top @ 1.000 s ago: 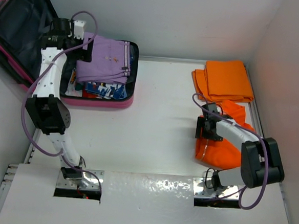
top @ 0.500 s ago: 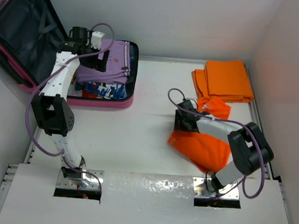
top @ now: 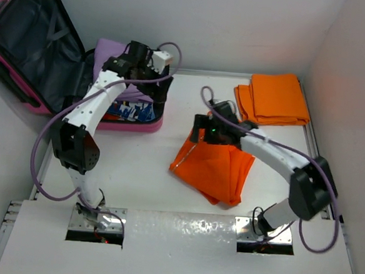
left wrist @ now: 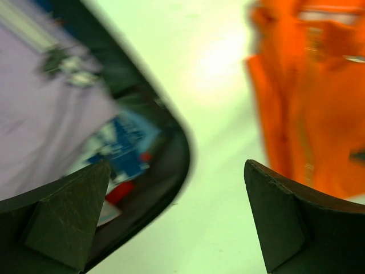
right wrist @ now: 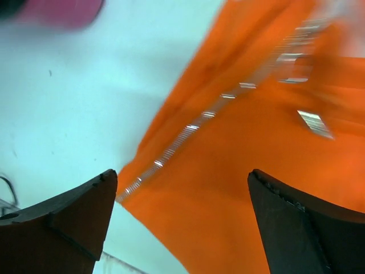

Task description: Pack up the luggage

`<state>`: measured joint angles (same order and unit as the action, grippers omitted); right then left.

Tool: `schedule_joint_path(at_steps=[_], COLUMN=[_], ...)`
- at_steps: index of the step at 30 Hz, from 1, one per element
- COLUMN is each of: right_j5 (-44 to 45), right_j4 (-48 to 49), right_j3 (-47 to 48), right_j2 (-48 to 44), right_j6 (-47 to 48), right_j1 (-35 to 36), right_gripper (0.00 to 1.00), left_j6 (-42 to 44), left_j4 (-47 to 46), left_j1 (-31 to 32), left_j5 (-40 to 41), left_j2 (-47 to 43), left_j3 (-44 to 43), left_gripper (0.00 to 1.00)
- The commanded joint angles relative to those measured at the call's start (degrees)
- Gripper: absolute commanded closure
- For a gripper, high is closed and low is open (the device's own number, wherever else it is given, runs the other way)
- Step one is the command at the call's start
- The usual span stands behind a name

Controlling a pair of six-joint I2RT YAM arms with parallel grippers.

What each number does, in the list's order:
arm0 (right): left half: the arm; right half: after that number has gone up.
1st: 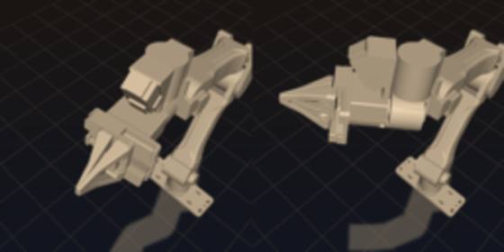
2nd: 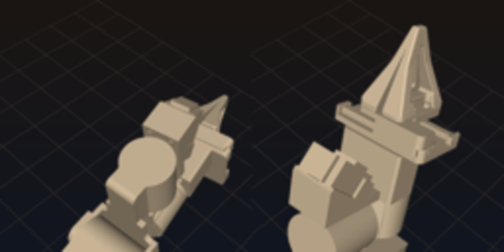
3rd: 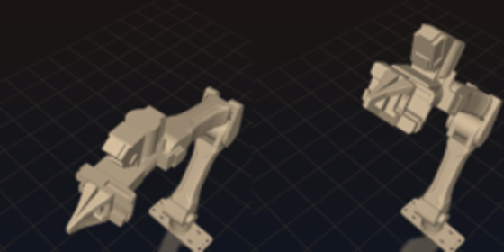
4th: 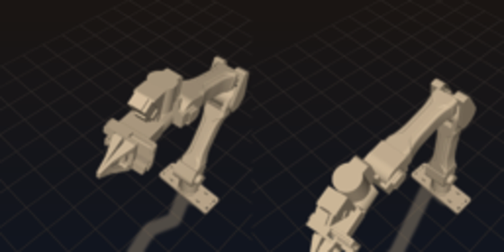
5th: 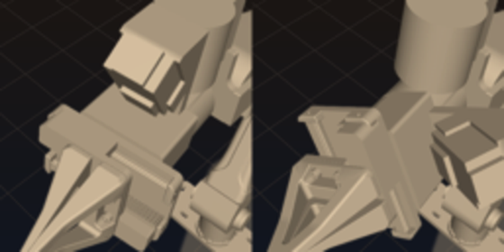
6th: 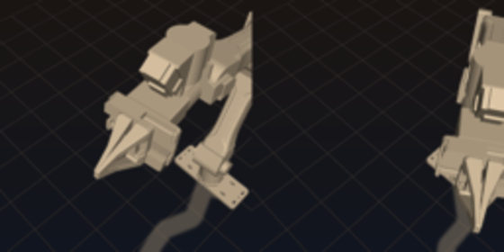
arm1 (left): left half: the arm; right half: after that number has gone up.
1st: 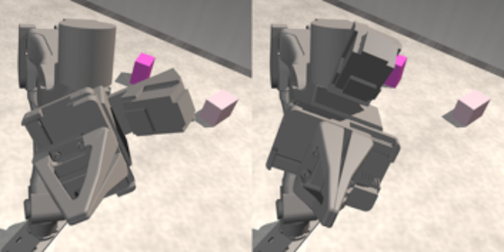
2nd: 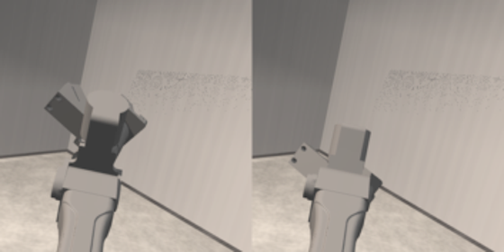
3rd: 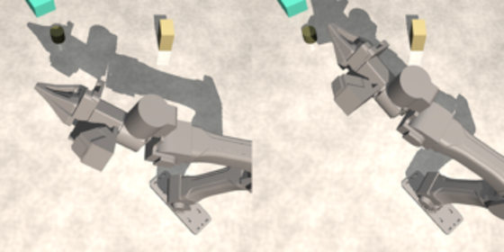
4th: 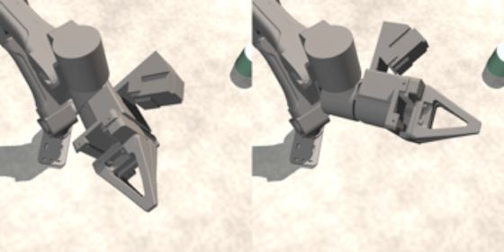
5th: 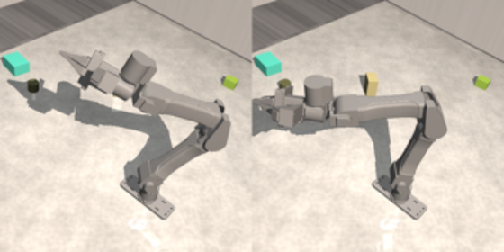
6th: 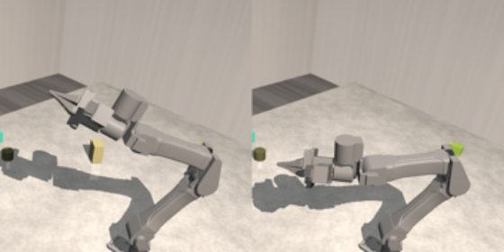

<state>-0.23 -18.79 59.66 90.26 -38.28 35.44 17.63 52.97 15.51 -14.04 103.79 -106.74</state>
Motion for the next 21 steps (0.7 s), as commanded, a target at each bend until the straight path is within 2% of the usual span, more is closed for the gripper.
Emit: schedule_joint_path(at_steps=[1,3,8,9,14,16,21], right_j5=[2.07,4.96,4.54,4.01,-1.51,-2.93,-7.41], right_j4=[-11.25,-16.96,-20.59,-19.37,-9.45,-2.09,6.71], right_j3=[-0.58,-7.24,-16.23,-17.89,-30.2,-34.23,-40.12], right_j2=[-9.47,-17.44,-26.09,-27.4,-32.07,-31.64,-27.42], right_j6=[-1.44,-2.24,-4.34,-6.0,-11.55,-12.25,-12.87], right_j1=[-6.86,-11.07,-16.98,-18.9,-26.46,-26.74,-26.83], right_gripper=[0.05,0.01,0.01,0.01,0.01,0.01,0.01], left_j6=[-0.31,-0.14,1.18,0.83,-3.3,-3.39,-5.84], left_j4=[0.64,1.26,2.84,2.75,0.91,0.12,-2.61], left_j1=[3.73,6.71,16.64,18.57,19.56,20.52,21.14], left_j5=[-6.51,-7.76,-4.25,-4.33,-5.64,-5.99,-4.59], left_j2=[-1.22,-1.39,-1.48,-1.4,2.03,3.6,8.26], left_j3=[0.21,0.65,3.28,3.9,8.64,9.26,10.41], left_gripper=[0.0,0.0,0.0,0.0,0.0,0.0,0.0])
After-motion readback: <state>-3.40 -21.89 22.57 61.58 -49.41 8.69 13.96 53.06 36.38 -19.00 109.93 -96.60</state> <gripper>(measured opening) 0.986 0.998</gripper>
